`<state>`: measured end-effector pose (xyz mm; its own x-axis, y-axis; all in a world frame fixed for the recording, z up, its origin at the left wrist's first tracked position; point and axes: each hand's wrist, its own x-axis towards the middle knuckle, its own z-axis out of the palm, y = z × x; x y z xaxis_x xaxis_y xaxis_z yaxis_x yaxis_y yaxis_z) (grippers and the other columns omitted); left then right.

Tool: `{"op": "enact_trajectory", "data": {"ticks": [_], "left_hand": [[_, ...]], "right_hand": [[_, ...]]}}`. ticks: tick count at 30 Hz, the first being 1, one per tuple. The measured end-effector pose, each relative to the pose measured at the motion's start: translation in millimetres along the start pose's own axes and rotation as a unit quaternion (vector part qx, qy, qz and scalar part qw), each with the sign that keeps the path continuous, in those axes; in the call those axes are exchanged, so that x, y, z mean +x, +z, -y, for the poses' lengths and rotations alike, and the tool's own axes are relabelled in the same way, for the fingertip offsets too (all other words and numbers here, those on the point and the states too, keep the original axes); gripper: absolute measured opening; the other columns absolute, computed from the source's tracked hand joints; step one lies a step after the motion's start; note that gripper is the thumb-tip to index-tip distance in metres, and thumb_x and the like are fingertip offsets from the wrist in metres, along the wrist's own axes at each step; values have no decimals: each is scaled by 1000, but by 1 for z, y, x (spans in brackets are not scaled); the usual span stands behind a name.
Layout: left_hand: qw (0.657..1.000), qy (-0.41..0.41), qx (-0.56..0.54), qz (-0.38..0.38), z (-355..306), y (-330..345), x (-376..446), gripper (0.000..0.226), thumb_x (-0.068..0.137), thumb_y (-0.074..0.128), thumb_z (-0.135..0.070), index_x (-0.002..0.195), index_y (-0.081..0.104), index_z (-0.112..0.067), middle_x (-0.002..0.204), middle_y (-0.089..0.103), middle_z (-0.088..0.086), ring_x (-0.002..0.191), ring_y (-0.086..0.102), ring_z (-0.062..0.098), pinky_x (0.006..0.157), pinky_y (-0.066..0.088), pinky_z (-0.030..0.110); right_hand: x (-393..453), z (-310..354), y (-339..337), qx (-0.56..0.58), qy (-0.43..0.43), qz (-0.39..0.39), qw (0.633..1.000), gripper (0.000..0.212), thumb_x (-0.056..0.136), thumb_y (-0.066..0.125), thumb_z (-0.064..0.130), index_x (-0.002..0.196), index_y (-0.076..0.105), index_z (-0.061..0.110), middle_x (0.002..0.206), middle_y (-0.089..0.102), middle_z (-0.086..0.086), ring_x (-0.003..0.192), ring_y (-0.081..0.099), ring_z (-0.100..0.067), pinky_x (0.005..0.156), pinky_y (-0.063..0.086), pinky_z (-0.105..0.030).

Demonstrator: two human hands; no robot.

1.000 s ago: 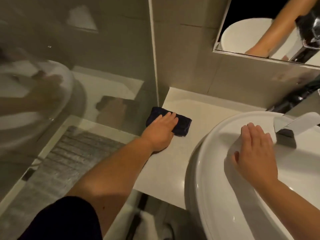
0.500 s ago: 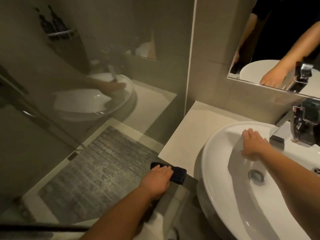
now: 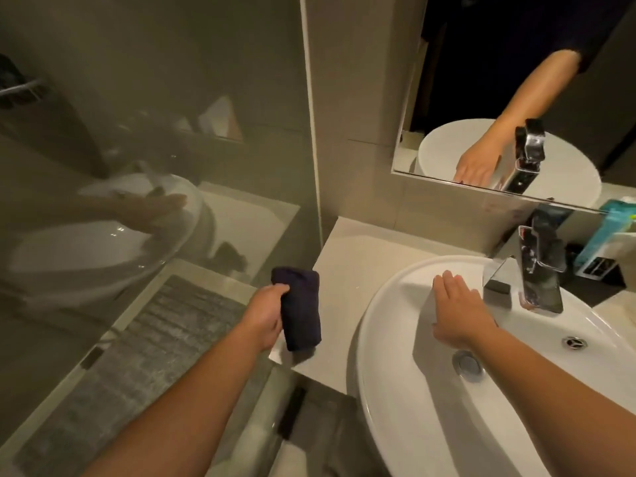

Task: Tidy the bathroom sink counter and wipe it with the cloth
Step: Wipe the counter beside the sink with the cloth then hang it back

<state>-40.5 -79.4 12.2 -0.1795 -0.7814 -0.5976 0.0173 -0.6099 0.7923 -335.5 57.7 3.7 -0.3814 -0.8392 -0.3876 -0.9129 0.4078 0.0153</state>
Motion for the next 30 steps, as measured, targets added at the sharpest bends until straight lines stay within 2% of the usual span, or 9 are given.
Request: {"op": "enact_trajectory", "data": {"ticks": [2, 5, 8, 10, 13, 15, 18, 22, 30], "left_hand": [[991, 83, 105, -2, -33, 36, 34, 16, 97, 44, -13, 93, 59, -10, 88, 65, 8, 87, 62, 23, 69, 48, 27], [928, 225, 294, 38, -65, 90, 84, 15, 94, 43, -14, 98, 58, -12, 91, 63, 13, 83, 58, 28, 74, 42, 34], [822, 332, 459, 58, -73, 139, 128, 24, 93, 41, -15, 111, 56, -9, 107, 64, 18, 93, 57, 33, 75, 40, 35], [756, 368, 530, 110, -58, 173, 153, 33, 93, 40, -9, 124, 49, -7, 126, 57, 18, 112, 54, 35, 90, 41, 37], [600, 380, 664, 232, -6, 208, 174, 53, 95, 39, -9, 146, 27, -11, 156, 29, 9, 141, 27, 28, 116, 19, 44], [511, 420, 713, 232, 16, 211, 186, 57, 93, 40, -12, 148, 25, -13, 159, 21, 7, 145, 16, 26, 117, 11, 50], [490, 454, 699, 254, 18, 195, 192, 57, 90, 41, -14, 145, 29, -15, 157, 26, 6, 143, 20, 25, 116, 13, 48], [523, 447, 679, 255, 28, 153, 167, 55, 92, 40, -18, 146, 30, -16, 158, 25, 4, 145, 19, 23, 117, 11, 45], [553, 397, 697, 226, 82, 38, 61, 59, 91, 35, -23, 149, 24, -20, 161, 19, 1, 147, 11, 19, 118, 0, 40]], "right_hand": [[1, 1, 2, 4, 6, -3, 1000, 91, 86, 52, 28, 150, -8, 5, 161, -12, -14, 148, -8, -34, 120, 7, -50], [5, 3, 7, 0, 14, -11, 1000, 93, 85, 52, 30, 150, -11, 6, 161, -14, -15, 148, -12, -34, 120, 4, -50], [7, 2, 15, -3, 24, -29, 999, 94, 85, 50, 31, 149, -14, 8, 161, -17, -14, 147, -15, -34, 119, 0, -50], [8, 1, 23, -8, 32, -45, 998, 95, 86, 51, 34, 149, -16, 9, 160, -19, -13, 147, -17, -33, 118, -6, -50], [11, 3, 34, -14, 48, -66, 997, 97, 87, 50, 36, 148, -20, 11, 160, -21, -13, 146, -21, -33, 114, -12, -49], [14, 3, 40, -27, 52, -90, 994, 98, 85, 50, 37, 148, -19, 10, 161, -18, -13, 147, -18, -33, 116, -10, -50], [15, 3, 42, -33, 52, -102, 993, 97, 85, 51, 40, 149, -16, 10, 161, -14, -13, 148, -14, -34, 115, -9, -49], [12, 2, 38, -11, 47, -103, 994, 96, 85, 54, 39, 150, -11, 11, 162, -11, -12, 148, -11, -33, 117, -6, -48], [10, 6, 29, -15, 47, -70, 996, 98, 85, 55, 41, 149, -11, 6, 161, -11, -14, 148, -10, -33, 120, 4, -50]]}}
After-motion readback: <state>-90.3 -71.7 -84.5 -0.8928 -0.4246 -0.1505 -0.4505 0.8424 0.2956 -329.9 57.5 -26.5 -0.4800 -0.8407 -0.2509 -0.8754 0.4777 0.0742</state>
